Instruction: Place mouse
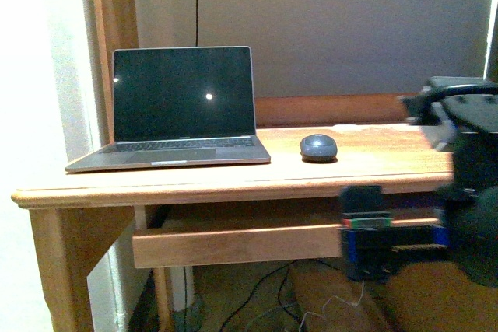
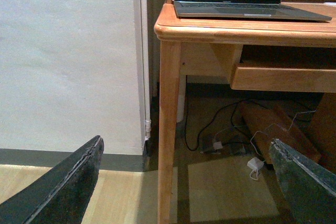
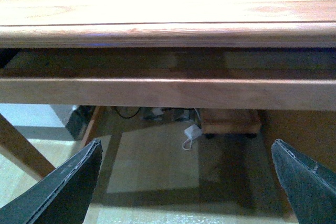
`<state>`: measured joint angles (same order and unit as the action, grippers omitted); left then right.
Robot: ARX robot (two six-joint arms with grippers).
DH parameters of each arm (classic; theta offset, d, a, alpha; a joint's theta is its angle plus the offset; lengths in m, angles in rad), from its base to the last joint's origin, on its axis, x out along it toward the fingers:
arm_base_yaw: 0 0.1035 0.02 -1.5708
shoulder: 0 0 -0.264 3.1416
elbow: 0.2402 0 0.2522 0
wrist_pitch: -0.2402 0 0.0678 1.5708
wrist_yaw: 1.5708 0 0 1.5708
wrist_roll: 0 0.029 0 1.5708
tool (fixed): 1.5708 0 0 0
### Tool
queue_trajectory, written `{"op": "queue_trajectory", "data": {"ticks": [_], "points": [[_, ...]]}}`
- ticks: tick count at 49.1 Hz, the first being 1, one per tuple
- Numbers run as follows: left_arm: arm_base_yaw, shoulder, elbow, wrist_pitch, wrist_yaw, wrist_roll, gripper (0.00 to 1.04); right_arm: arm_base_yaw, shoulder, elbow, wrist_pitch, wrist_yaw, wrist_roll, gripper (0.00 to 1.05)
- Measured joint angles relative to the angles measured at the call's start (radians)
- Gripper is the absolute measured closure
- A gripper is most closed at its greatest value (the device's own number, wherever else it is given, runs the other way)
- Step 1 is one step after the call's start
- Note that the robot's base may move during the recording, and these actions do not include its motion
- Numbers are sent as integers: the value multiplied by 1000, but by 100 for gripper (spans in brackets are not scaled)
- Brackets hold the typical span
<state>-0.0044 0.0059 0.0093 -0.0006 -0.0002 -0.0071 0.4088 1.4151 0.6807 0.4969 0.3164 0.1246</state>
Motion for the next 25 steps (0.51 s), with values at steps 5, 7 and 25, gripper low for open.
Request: {"op": "queue_trajectory", "data": {"ticks": [5,7,25], "points": [[0,0,0,0,0,0,8,-7,-184,-135,-16,27,26,7],[0,0,0,0,0,0,8,-7,-242,-174,-26,37,38,7],[0,0,0,0,0,0,8,82,-894,-491,-341,332,60,7]]}}
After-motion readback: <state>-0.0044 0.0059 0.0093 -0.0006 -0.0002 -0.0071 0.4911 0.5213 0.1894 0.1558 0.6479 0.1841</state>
